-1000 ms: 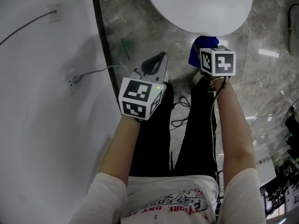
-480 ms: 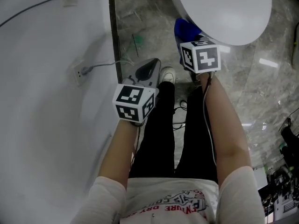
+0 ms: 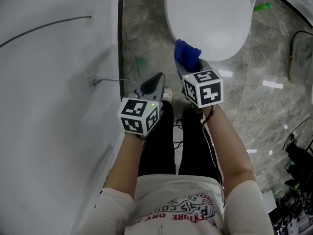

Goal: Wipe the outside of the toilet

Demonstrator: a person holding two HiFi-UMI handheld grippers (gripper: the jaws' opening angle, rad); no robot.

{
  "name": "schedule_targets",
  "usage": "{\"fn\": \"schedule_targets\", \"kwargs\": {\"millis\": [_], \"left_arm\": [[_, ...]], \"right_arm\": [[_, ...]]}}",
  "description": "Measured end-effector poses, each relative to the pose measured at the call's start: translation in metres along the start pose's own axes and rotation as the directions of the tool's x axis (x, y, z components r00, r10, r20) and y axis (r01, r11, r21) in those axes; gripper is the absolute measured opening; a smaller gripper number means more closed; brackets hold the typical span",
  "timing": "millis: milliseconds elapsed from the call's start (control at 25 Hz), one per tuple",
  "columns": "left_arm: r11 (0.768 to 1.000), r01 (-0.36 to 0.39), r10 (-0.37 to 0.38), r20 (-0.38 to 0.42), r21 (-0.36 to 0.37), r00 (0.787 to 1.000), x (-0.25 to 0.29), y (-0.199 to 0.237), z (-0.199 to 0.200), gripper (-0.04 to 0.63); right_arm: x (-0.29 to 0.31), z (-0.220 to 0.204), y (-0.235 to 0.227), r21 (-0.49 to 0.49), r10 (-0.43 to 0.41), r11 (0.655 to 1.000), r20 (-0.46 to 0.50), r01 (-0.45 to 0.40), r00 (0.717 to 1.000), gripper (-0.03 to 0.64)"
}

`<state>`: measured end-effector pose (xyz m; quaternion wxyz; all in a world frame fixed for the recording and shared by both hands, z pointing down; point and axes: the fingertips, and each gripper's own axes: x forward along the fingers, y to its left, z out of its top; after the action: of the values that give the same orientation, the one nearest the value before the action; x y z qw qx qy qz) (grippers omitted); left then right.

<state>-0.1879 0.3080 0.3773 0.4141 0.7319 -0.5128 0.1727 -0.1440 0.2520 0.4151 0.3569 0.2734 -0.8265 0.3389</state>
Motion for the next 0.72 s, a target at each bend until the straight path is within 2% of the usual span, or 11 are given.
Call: {"fn": "schedule_targets", "kwargs": {"millis": [200,280,480,720], "left_arm": [[0.994,0.023,-0.039,0.153,0.106,0.987,-0.033,-0.074,0.1,0.008],[0.99,0.023,-0.049,0.19,0.136,0.981,-0.056,-0.106,0.131,0.008],[0.983,0.044,-0.091,0.266,0.18,0.96,-0.12,-0.178,0.195,0.008],[0.97,0.022,-0.11,0.353,0.243,0.929,-0.189,-0.23,0.253,0.008]], "right_arm": [[-0.119,0.068,-0.009,-0.059,-0.048,0.997,0.159,0.058,0.986,0.072],[-0.171,0.084,-0.003,-0.058,-0.061,0.996,0.191,0.074,0.98,0.072],[-0.288,0.12,0.009,0.003,-0.111,0.993,0.269,0.115,0.957,0.072],[-0.389,0.161,0.031,-0.025,-0.159,0.983,0.391,0.183,0.907,0.072]]}}
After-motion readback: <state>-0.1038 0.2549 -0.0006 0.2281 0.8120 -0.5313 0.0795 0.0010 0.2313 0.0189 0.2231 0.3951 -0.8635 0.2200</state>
